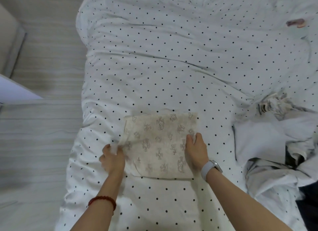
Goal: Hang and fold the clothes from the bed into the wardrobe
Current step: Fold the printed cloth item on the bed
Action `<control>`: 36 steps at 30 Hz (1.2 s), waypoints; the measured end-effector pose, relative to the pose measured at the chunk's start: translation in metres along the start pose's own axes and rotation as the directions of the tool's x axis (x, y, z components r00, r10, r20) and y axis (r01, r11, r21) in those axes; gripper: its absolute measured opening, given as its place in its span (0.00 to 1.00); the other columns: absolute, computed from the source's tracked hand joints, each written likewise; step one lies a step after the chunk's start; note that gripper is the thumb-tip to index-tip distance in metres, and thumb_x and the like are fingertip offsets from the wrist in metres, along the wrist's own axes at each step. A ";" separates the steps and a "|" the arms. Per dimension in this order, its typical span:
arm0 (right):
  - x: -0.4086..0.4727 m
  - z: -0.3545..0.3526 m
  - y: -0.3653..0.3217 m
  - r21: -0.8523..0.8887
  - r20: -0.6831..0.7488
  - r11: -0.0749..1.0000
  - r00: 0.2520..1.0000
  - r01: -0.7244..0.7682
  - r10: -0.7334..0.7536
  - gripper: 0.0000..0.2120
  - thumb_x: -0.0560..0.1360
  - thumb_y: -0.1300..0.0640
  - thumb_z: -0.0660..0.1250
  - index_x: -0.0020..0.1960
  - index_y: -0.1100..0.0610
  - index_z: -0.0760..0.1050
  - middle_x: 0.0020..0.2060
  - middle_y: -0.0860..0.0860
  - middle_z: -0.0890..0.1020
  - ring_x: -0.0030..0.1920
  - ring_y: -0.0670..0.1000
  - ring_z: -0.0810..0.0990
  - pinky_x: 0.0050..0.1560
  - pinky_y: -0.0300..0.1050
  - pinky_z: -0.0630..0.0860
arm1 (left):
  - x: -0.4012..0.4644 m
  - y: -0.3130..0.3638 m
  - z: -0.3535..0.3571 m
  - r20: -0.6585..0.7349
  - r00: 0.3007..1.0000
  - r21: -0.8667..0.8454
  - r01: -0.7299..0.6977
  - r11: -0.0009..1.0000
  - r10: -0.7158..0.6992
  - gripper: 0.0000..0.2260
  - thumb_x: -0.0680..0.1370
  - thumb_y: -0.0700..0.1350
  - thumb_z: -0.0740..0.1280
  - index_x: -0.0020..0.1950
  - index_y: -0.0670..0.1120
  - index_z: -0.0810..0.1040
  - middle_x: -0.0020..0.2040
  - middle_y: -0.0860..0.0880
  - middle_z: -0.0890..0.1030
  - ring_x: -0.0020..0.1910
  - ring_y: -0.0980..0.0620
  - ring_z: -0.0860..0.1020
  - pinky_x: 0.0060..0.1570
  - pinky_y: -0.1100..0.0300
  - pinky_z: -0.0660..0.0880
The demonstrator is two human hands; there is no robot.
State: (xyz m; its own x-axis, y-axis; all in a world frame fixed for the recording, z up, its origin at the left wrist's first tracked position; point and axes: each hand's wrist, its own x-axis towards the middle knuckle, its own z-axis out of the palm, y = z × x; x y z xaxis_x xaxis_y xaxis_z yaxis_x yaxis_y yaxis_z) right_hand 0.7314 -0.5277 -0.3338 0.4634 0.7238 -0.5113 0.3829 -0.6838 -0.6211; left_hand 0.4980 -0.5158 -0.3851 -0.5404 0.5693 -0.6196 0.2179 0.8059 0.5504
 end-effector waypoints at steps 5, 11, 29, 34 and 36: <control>-0.005 -0.003 -0.005 0.096 0.000 0.995 0.999 0.036 -0.036 0.11 0.80 0.52 0.55 0.43 0.58 0.62 0.31 0.50 0.68 0.30 0.48 0.65 0.31 0.43 0.63 | -0.039 0.017 0.019 -0.158 0.955 0.058 -0.246 0.968 0.252 0.18 0.78 0.39 0.60 0.68 0.42 0.68 0.67 0.39 0.67 0.64 0.39 0.66 0.57 0.45 0.67; -0.008 0.002 -0.004 0.131 0.013 0.991 0.999 0.034 -0.036 0.13 0.81 0.52 0.53 0.40 0.56 0.60 0.31 0.50 0.65 0.30 0.48 0.63 0.32 0.44 0.62 | -0.046 0.024 0.048 0.149 0.972 -0.034 -0.179 0.983 0.182 0.31 0.78 0.57 0.59 0.77 0.49 0.52 0.77 0.47 0.53 0.75 0.46 0.50 0.72 0.46 0.49; -0.019 -0.013 -0.019 0.269 -0.026 0.949 0.986 0.163 -0.162 0.09 0.81 0.60 0.54 0.47 0.65 0.68 0.39 0.57 0.72 0.38 0.53 0.70 0.44 0.48 0.69 | -0.043 0.050 0.004 0.537 0.798 -0.350 -0.085 0.933 0.274 0.17 0.80 0.54 0.59 0.63 0.48 0.74 0.56 0.49 0.81 0.54 0.51 0.80 0.51 0.56 0.78; -0.031 -0.035 -0.030 0.315 0.006 0.916 0.964 0.250 -0.265 0.04 0.81 0.58 0.55 0.51 0.57 0.68 0.47 0.48 0.75 0.50 0.50 0.76 0.53 0.37 0.73 | -0.064 0.066 -0.027 0.515 0.767 -0.417 -0.166 0.893 0.383 0.21 0.78 0.59 0.55 0.67 0.52 0.69 0.59 0.53 0.77 0.58 0.54 0.77 0.54 0.56 0.76; -0.035 -0.040 -0.034 0.345 0.018 0.908 0.966 0.237 -0.259 0.07 0.81 0.57 0.56 0.56 0.57 0.69 0.51 0.50 0.76 0.53 0.53 0.76 0.56 0.46 0.73 | -0.074 0.070 -0.040 0.483 0.776 -0.422 -0.199 0.884 0.406 0.22 0.78 0.59 0.55 0.69 0.50 0.66 0.61 0.51 0.75 0.60 0.52 0.75 0.57 0.53 0.75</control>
State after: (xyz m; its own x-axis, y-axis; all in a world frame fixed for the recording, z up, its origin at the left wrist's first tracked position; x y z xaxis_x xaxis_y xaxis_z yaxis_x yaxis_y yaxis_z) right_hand 0.7346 -0.5337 -0.2714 0.3341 0.8778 -0.3433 0.1817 -0.4174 -0.8904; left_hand 0.5210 -0.5078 -0.2778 0.0621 0.8471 -0.5278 -0.0426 0.5306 0.8465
